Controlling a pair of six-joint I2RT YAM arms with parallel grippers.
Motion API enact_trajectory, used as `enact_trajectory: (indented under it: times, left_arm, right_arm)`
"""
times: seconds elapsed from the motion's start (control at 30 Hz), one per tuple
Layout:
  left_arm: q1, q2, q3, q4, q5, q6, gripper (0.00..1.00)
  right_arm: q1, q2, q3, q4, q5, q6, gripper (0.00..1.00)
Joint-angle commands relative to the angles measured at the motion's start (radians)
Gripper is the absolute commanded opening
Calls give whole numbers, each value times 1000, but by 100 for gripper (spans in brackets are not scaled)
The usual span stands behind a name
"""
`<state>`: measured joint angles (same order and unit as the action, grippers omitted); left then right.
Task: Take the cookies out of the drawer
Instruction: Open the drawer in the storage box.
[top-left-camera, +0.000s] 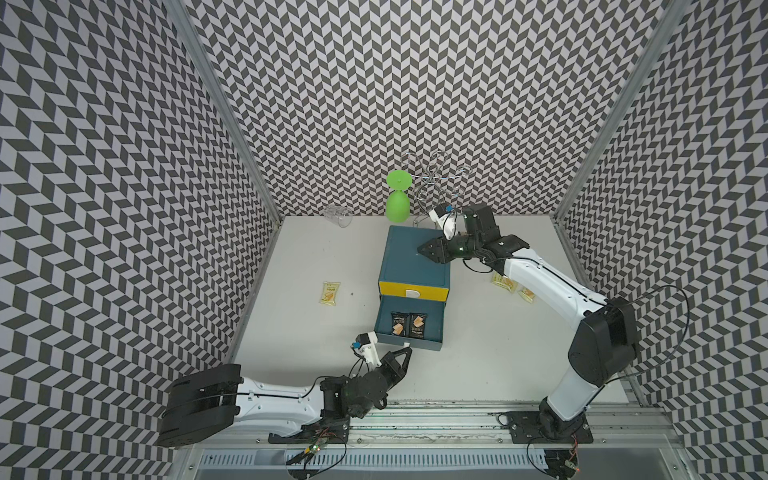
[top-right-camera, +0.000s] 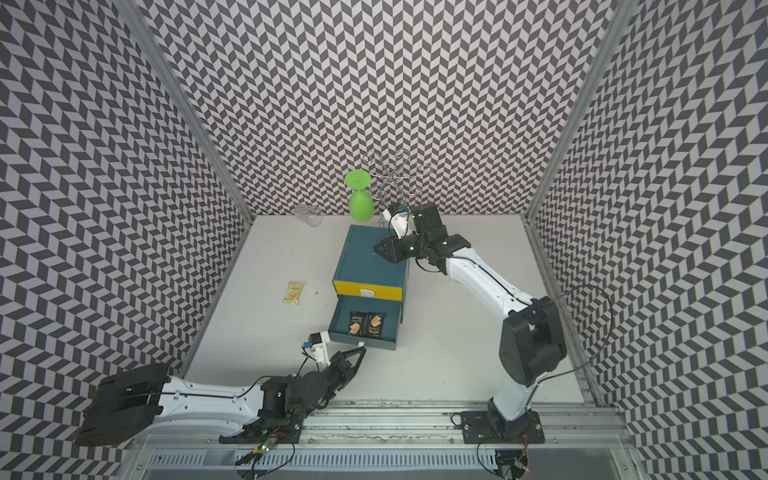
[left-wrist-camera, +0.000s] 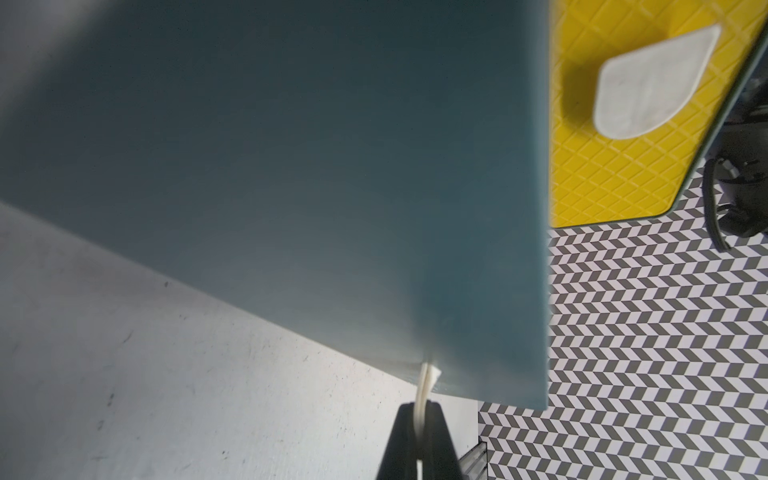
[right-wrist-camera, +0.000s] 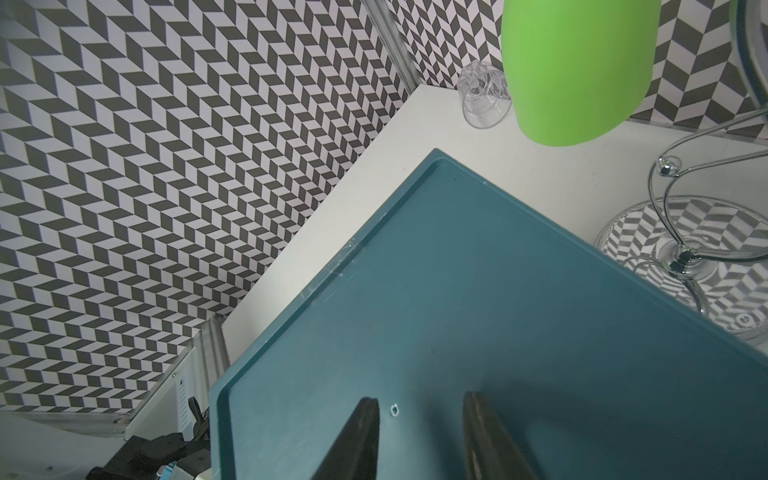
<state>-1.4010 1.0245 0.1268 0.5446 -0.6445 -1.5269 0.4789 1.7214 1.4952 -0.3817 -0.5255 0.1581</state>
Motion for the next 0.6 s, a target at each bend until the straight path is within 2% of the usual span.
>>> enact_trajectory:
  times: [0.0, 0.37, 0.4, 0.47, 0.57]
  left_arm:
    - [-44, -5, 14, -105, 4, -19, 0]
    - [-95, -42, 6, -165, -56, -64, 1]
    - [-99, -46, 8, -171, -58, -61, 7]
    - [-105, -55, 19, -193, -65, -59, 28]
    - [-112, -74, 64, -288, -54, -54, 47]
  right_arm:
    - [-11, 55, -45, -130, 55, -4, 38]
    - [-10, 55, -46, -131, 50, -5, 38]
    - [-11, 55, -46, -131, 51, -5, 38]
    - [-11, 56, -46, -131, 48, -6, 38]
    - [-10, 55, -44, -128, 42, -2, 39]
